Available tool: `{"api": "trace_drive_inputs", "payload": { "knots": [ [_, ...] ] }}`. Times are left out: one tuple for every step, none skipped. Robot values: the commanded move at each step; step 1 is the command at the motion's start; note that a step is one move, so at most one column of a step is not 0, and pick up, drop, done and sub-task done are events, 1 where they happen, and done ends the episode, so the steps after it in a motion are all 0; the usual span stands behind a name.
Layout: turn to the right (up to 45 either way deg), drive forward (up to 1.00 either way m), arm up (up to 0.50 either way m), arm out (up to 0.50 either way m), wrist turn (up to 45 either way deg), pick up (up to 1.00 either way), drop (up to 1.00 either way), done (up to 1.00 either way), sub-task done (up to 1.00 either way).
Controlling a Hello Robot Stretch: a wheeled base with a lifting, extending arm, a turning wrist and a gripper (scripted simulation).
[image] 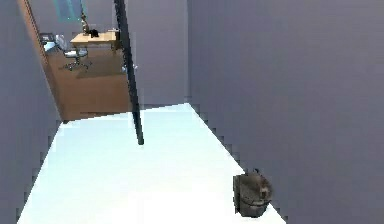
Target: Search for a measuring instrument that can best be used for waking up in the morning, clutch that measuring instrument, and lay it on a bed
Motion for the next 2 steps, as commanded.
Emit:
{"api": "trace_drive_inputs", "payload": {
  "knots": [
    [-27.0, 0.00, 0.00, 0.00, 0.0, 0.00, 0.00, 0.00, 0.00],
    [0.0, 0.60, 0.00, 0.00, 0.0, 0.00, 0.00, 0.00, 0.00]
  ]
}}
